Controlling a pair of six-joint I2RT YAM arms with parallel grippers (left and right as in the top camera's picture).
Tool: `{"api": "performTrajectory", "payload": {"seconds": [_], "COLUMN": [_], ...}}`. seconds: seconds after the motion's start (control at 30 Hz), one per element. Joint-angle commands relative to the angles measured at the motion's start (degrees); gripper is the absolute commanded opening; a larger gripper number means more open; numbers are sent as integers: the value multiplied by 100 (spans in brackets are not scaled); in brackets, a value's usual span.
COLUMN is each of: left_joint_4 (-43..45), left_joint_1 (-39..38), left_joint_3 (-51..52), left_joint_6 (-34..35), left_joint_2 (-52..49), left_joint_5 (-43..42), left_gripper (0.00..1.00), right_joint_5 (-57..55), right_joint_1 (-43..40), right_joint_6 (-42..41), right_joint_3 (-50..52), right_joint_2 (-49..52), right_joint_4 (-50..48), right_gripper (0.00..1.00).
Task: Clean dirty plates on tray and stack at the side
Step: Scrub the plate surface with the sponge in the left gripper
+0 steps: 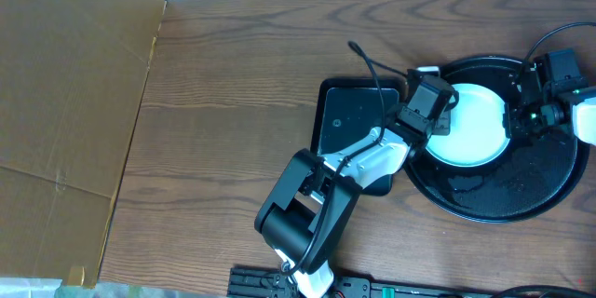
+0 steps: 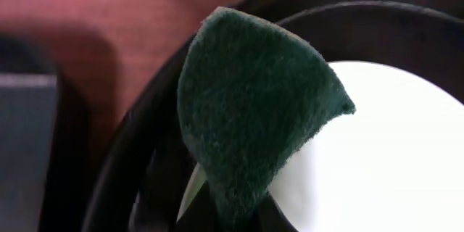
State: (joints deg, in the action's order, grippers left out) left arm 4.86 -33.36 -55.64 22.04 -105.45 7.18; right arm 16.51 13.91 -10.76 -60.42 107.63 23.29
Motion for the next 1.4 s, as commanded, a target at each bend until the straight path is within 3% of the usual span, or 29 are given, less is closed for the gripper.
{"api": "performTrajectory", "payload": {"seconds": [0.0, 0.23, 0.3, 0.53, 0.87, 1.1, 1.27, 1.37], "left_joint_4": [149, 597, 619, 643, 1340, 1366, 1368, 1342], "left_joint_1": [50, 50, 50, 116, 133, 146, 245, 271], "left_joint_3": [87, 87, 87, 87, 87, 87, 87, 87], "left_joint_6": [-815, -914, -914, -844, -782, -793, -914, -1329], "left_joint_2": [-42, -52, -52, -52, -177, -374, -479, -516], "left_joint_5": [-363, -1893, -1985, -1390, -1346, -304, -302, -302], "left_gripper": [7, 7, 7, 7, 7, 7, 8, 7], "right_joint_5": [-470, -468, -468, -468, -466, -468, -468, -468], "right_joint_1": [44, 44, 44, 44, 44, 44, 44, 44], "right_joint_6": [9, 9, 9, 9, 9, 9, 9, 9], "right_joint_3": [140, 140, 140, 140, 140, 140, 140, 140], "right_joint_2": [313, 313, 313, 313, 313, 313, 313, 313], "right_joint_4": [68, 70, 74, 76, 57, 87, 94, 92], "right_gripper": [7, 4, 4, 4, 4, 3, 2, 2]}}
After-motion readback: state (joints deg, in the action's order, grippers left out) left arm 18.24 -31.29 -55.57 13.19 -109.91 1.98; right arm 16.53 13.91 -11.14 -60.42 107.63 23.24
